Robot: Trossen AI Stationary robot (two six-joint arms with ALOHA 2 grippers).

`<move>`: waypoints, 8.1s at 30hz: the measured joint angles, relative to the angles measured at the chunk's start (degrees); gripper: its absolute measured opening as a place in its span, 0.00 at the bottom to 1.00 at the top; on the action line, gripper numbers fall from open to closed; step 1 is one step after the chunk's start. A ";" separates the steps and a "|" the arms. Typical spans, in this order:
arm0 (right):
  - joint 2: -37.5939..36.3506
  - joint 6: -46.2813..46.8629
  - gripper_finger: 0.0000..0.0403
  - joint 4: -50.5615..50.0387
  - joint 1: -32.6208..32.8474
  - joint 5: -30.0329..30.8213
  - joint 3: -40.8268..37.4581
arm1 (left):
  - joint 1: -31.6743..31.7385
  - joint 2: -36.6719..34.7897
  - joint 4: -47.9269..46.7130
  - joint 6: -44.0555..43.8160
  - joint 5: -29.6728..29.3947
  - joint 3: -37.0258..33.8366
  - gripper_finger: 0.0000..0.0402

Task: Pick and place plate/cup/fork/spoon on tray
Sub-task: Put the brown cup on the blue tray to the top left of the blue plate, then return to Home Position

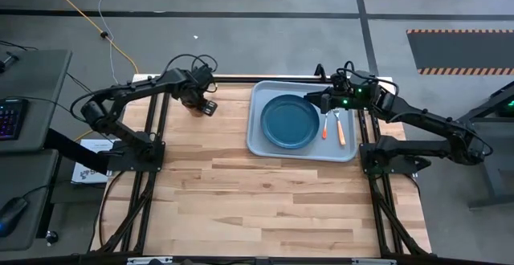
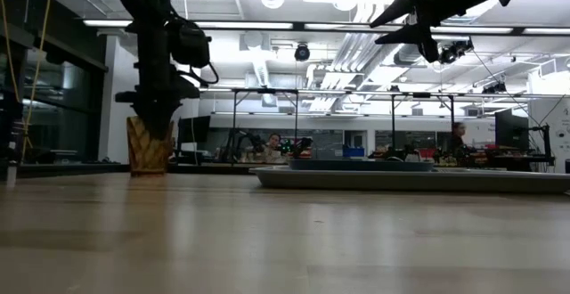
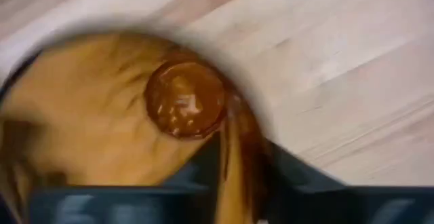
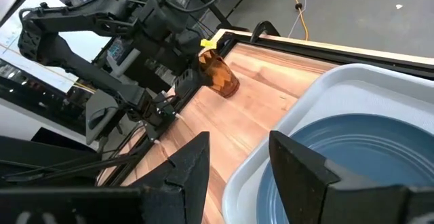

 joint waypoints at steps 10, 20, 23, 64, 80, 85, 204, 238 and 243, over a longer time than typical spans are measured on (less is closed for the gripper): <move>0.00 0.01 0.36 0.45 0.00 -0.02 -0.02 | -2.29 7.28 -1.59 8.04 1.59 23.38 0.01; -0.02 1.10 0.36 4.79 -0.02 1.28 -0.02 | -12.78 30.72 -1.85 14.88 0.89 54.53 0.01; -0.02 1.30 0.36 5.40 -0.02 1.94 -0.02 | -14.36 35.78 0.11 16.18 -0.99 58.80 0.01; -0.02 1.10 0.36 7.38 -0.02 2.67 -0.02 | -13.39 42.42 -9.32 20.31 -0.12 60.41 0.20; -0.55 -1.41 0.36 7.58 -0.50 2.40 -0.02 | -12.78 42.22 -15.51 17.06 5.81 77.70 0.52; -3.08 -2.75 0.36 7.75 -1.34 2.40 -0.02 | -16.08 31.81 -9.18 13.69 10.26 72.94 0.50; -38.46 -10.52 0.00 17.12 32.30 4.86 -26.64 | -45.09 -84.98 63.53 4.74 -3.04 -56.26 0.00; -49.29 -15.01 0.00 10.03 32.30 11.91 -42.51 | -45.09 -84.87 62.25 4.74 -3.04 -56.19 0.00; -49.29 -13.39 0.00 9.98 32.30 11.89 -42.51 | -45.09 -84.87 62.27 4.74 -3.04 -56.19 0.00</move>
